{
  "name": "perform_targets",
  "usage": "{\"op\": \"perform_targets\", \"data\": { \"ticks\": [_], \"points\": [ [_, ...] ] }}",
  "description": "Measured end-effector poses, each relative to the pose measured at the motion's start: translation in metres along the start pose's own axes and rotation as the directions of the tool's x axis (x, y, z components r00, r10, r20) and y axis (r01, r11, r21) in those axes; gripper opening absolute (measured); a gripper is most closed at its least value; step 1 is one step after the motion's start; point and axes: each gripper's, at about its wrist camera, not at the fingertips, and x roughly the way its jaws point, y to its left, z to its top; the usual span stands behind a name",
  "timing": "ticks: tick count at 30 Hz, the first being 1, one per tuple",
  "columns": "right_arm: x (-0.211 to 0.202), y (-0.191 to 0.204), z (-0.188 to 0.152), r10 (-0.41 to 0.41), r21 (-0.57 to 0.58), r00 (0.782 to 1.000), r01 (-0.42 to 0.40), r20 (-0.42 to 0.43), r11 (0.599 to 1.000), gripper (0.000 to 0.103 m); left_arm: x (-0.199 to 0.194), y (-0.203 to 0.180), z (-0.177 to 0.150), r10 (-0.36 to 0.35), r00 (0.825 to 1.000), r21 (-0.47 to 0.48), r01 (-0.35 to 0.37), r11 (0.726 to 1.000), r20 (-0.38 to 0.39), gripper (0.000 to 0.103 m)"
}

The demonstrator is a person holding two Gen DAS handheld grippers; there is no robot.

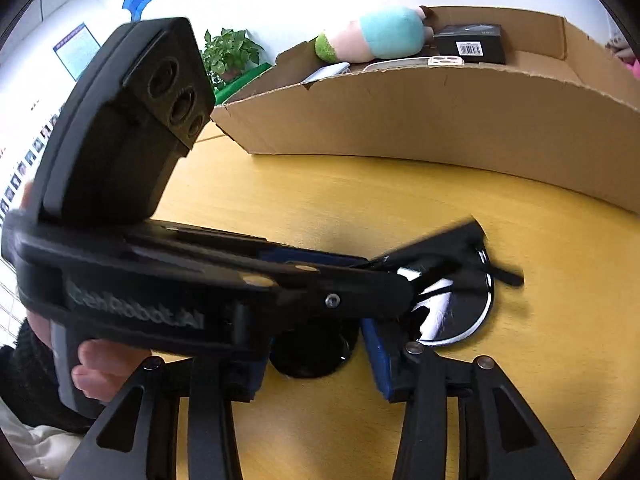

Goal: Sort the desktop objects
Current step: 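Lift the sunglasses with the right gripper and carry them into the box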

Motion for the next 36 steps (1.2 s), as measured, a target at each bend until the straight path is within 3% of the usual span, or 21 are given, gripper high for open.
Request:
{"op": "perform_targets", "data": {
  "ticks": [4, 7, 9, 11, 14, 16, 17, 18, 21, 32, 36],
  "points": [
    [0.002, -0.009, 0.001, 0.033, 0.033, 0.999, -0.034, 0.013, 0.999, 0.045, -0.004, 0.001, 0.002, 0.014, 1.000, 0.005, -0.014, 1.000, -0.007, 0.008],
    [0.002, -0.016, 0.003, 0.073, 0.058, 0.997, -0.074, 0.015, 0.996, 0.050, -0.006, 0.003, 0.002, 0.013, 1.000, -0.013, -0.014, 1.000, -0.009, 0.008],
    [0.002, -0.023, 0.004, 0.136, 0.100, 0.990, -0.138, 0.027, 0.985, 0.072, -0.007, 0.005, 0.002, 0.007, 1.000, -0.033, -0.007, 0.999, -0.002, 0.008],
    [0.001, -0.029, 0.004, 0.206, 0.150, 0.977, -0.211, 0.048, 0.966, 0.083, -0.010, 0.006, 0.002, -0.012, 1.000, -0.051, 0.012, 0.999, 0.010, 0.007],
    [0.004, -0.028, 0.005, 0.211, 0.146, 0.976, -0.215, 0.046, 0.966, 0.083, -0.017, 0.002, 0.004, -0.034, 0.998, -0.069, 0.037, 0.997, 0.047, 0.007],
    [0.006, -0.027, 0.008, 0.183, 0.147, 0.982, -0.187, 0.046, 0.971, 0.079, -0.024, -0.003, 0.005, -0.039, 0.996, -0.071, 0.044, 0.996, 0.076, 0.007],
    [0.006, -0.028, 0.009, 0.189, 0.158, 0.981, -0.195, 0.053, 0.968, 0.069, -0.030, -0.006, 0.006, -0.038, 0.995, -0.068, 0.044, 0.997, 0.095, 0.007],
    [0.005, -0.029, 0.010, 0.199, 0.163, 0.978, -0.206, 0.060, 0.965, 0.049, -0.034, -0.008, 0.006, -0.035, 0.994, -0.067, 0.043, 0.997, 0.107, 0.007],
    [-0.002, -0.025, 0.017, 0.185, 0.143, 0.978, -0.198, 0.094, 0.970, 0.034, -0.047, -0.014, 0.007, -0.022, 0.989, -0.070, 0.033, 0.997, 0.149, 0.007],
    [-0.049, -0.002, 0.053, 0.152, 0.033, 0.976, -0.159, 0.159, 0.987, 0.032, -0.095, -0.043, 0.038, 0.004, 0.964, -0.022, 0.002, 1.000, 0.268, 0.007],
    [-0.058, 0.009, 0.080, 0.151, -0.019, 0.974, -0.150, 0.168, 0.989, 0.032, -0.120, -0.041, 0.060, 0.006, 0.955, -0.016, -0.002, 1.000, 0.297, 0.007]
  ]
}}
